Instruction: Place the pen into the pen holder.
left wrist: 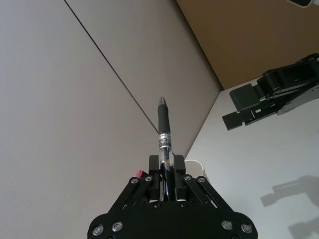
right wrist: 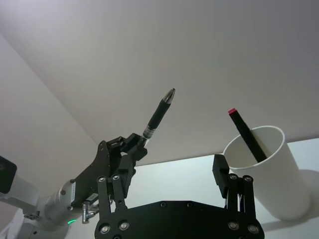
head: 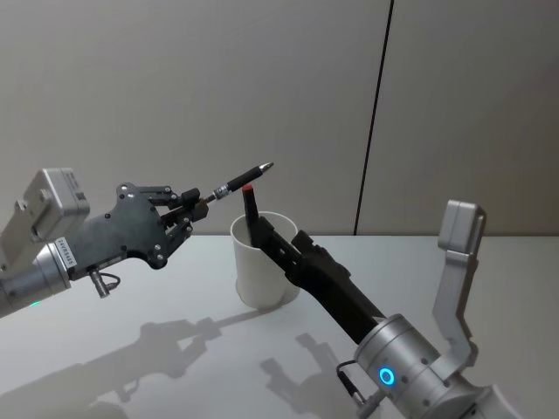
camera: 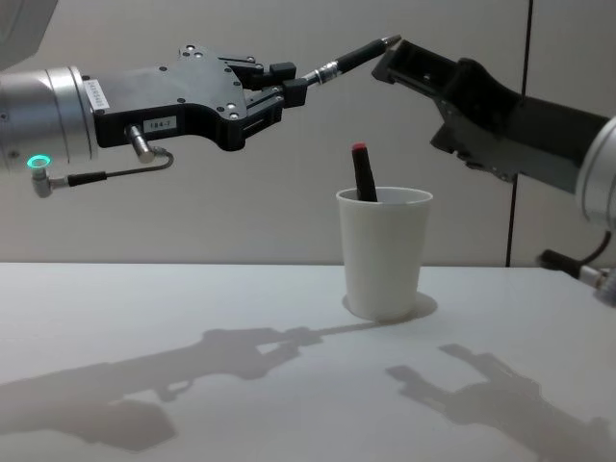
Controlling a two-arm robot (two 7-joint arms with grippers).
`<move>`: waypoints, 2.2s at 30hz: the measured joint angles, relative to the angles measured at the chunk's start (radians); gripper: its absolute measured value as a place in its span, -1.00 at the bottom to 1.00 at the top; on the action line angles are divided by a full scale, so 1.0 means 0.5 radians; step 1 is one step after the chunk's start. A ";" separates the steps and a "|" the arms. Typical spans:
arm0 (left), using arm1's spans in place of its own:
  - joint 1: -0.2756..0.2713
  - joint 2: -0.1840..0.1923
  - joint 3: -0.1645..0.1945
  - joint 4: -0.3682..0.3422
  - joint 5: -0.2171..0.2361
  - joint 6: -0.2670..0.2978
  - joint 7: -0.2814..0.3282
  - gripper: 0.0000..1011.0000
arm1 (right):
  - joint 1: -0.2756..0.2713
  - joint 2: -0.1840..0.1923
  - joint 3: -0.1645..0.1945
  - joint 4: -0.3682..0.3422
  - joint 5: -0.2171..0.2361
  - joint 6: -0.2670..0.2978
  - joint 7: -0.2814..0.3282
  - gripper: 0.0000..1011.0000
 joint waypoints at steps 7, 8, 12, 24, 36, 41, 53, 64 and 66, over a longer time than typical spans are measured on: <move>0.000 0.000 0.000 0.000 0.000 0.000 0.000 -0.66 | 0.028 -0.063 -0.015 0.031 0.076 0.037 -0.044 0.98; 0.000 0.000 0.000 0.000 0.000 0.000 0.000 -0.66 | 0.034 -0.075 -0.018 0.038 0.090 0.043 -0.052 0.98; 0.000 0.000 0.000 0.000 0.000 0.000 0.000 -0.66 | 0.050 -0.110 -0.028 0.060 0.117 0.051 -0.069 0.98; 0.000 0.000 0.000 0.001 -0.001 0.000 0.000 -0.66 | 0.090 -0.179 -0.064 0.111 0.164 0.045 -0.105 0.98; -0.038 -0.011 0.031 0.080 -0.075 -0.043 -0.126 -0.66 | 0.106 -0.204 -0.077 0.131 0.180 0.039 -0.118 0.98; -0.053 -0.016 0.048 0.116 -0.108 -0.061 -0.184 -0.66 | 0.109 -0.209 -0.080 0.135 0.182 0.038 -0.121 0.98; -0.056 -0.005 0.076 0.135 -0.155 -0.071 -0.239 -0.66 | 0.112 -0.215 -0.083 0.140 0.187 0.035 -0.124 0.98; -0.056 -0.001 0.084 0.152 -0.198 -0.089 -0.259 -0.66 | 0.115 -0.256 -0.064 0.172 0.226 -0.001 -0.153 0.98; -0.057 -0.001 0.086 0.155 -0.204 -0.093 -0.263 -0.66 | 0.115 -0.266 -0.059 0.178 0.239 -0.005 -0.161 0.98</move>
